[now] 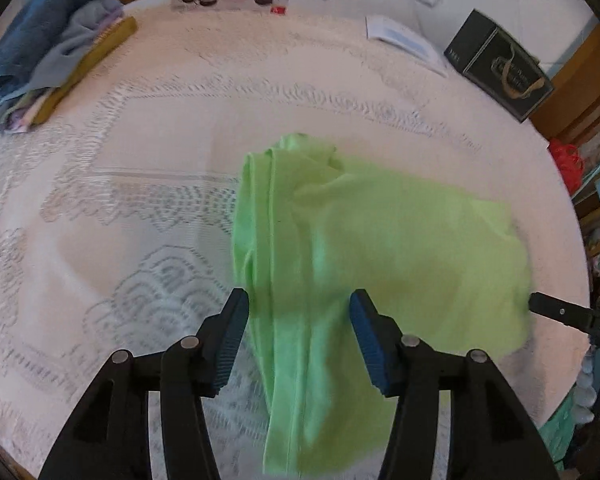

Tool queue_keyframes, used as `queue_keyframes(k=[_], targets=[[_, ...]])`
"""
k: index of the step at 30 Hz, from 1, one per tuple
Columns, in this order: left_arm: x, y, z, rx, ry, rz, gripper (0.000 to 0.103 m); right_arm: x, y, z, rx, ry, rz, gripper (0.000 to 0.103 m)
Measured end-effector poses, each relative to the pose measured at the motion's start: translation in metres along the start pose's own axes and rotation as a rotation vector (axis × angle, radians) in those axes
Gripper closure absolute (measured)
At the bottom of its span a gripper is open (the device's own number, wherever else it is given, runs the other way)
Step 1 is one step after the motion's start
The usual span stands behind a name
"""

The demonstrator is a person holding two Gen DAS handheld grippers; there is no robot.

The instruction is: Fold clothes

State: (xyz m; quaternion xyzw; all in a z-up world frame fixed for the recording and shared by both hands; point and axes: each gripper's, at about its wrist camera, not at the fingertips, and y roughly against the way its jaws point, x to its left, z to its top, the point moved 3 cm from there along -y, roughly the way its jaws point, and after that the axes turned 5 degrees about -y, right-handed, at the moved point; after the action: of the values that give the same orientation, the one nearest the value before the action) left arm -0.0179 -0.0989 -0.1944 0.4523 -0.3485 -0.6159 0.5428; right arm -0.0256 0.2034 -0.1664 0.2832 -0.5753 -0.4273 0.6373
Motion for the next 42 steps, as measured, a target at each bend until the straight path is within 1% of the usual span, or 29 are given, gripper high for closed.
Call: queue_keyframes(k=[2, 4, 5, 7, 9, 10, 11, 12, 15, 19, 20, 22, 25, 26, 27, 28, 29, 30, 31, 33, 34, 36, 37, 39, 42], targets=[[-0.004, -0.013, -0.001, -0.005, -0.021, 0.018, 0.05, -0.001, -0.004, 0.003, -0.001, -0.002, -0.007, 0.067], [-0.01, -0.016, -0.004, -0.028, -0.071, 0.045, 0.045, -0.003, -0.006, 0.005, -0.005, 0.0, -0.009, 0.067], [-0.013, -0.017, -0.005, -0.039, -0.097, 0.056, 0.044, -0.002, -0.009, 0.007, -0.009, 0.004, -0.013, 0.067], [-0.014, -0.022, 0.001, -0.046, -0.107, 0.036, 0.044, -0.002, -0.009, 0.009, -0.02, 0.015, -0.031, 0.067], [-0.011, -0.014, 0.003, -0.07, -0.104, -0.011, 0.044, -0.002, -0.004, 0.009, -0.04, 0.03, -0.057, 0.064], [-0.008, -0.008, 0.004, -0.087, -0.105, -0.019, 0.044, -0.001, -0.001, 0.009, -0.051, 0.043, -0.069, 0.052], [-0.007, -0.01, 0.008, -0.084, -0.102, -0.02, 0.044, 0.001, 0.001, 0.008, -0.063, 0.058, -0.085, 0.037], [-0.006, -0.011, 0.011, -0.081, -0.099, -0.022, 0.044, 0.001, 0.001, 0.008, -0.068, 0.066, -0.093, 0.033], [-0.003, -0.016, 0.021, -0.072, -0.091, -0.026, 0.044, -0.004, -0.007, 0.006, -0.028, 0.047, -0.095, 0.032], [-0.012, -0.037, 0.032, -0.056, -0.111, -0.016, 0.043, -0.008, -0.016, 0.004, -0.015, 0.024, -0.088, 0.032], [-0.013, -0.037, 0.034, -0.057, -0.108, -0.013, 0.04, -0.008, -0.017, 0.004, -0.016, 0.019, -0.089, 0.032], [-0.017, -0.037, 0.032, -0.079, -0.11, -0.024, 0.021, -0.005, -0.018, 0.006, -0.035, 0.03, -0.102, 0.032], [-0.022, -0.037, 0.029, -0.089, -0.131, -0.008, 0.021, -0.001, -0.02, 0.008, -0.068, 0.05, -0.126, 0.032], [-0.021, -0.036, 0.029, -0.086, -0.128, -0.006, 0.023, 0.0, -0.021, 0.008, -0.074, 0.059, -0.133, 0.032], [-0.02, -0.035, 0.029, -0.08, -0.116, -0.008, 0.03, 0.002, -0.021, 0.008, -0.079, 0.067, -0.139, 0.033], [-0.018, -0.033, 0.03, -0.074, -0.105, -0.009, 0.049, 0.003, -0.022, 0.007, -0.073, 0.069, -0.122, 0.045], [-0.017, -0.031, 0.029, -0.067, -0.093, -0.018, 0.062, 0.004, -0.022, 0.006, -0.068, 0.07, -0.106, 0.055], [-0.014, -0.028, 0.027, -0.055, -0.079, -0.046, 0.078, 0.006, -0.023, 0.005, -0.065, 0.073, -0.115, 0.056], [-0.013, -0.026, 0.024, -0.041, -0.067, -0.067, 0.082, 0.006, -0.023, 0.005, -0.062, 0.072, -0.107, 0.056], [-0.015, -0.024, 0.02, -0.032, -0.091, -0.076, 0.083, 0.006, -0.023, 0.004, -0.056, 0.069, -0.092, 0.064], [-0.015, -0.025, 0.02, -0.032, -0.091, -0.085, 0.083, 0.005, -0.023, 0.004, -0.049, 0.058, -0.072, 0.065], [-0.013, -0.027, 0.022, -0.031, -0.087, -0.106, 0.083, 0.002, -0.023, 0.004, -0.046, 0.037, -0.04, 0.065], [-0.01, -0.028, 0.024, -0.03, -0.067, -0.13, 0.083, -0.001, -0.023, 0.004, -0.05, 0.026, -0.028, 0.065], [-0.005, -0.031, 0.028, -0.029, -0.046, -0.162, 0.08, -0.009, -0.023, 0.007, -0.048, -0.023, 0.027, 0.065], [-0.008, -0.032, 0.03, -0.03, -0.071, -0.153, 0.08, -0.011, -0.022, 0.008, -0.039, -0.042, 0.047, 0.065]])
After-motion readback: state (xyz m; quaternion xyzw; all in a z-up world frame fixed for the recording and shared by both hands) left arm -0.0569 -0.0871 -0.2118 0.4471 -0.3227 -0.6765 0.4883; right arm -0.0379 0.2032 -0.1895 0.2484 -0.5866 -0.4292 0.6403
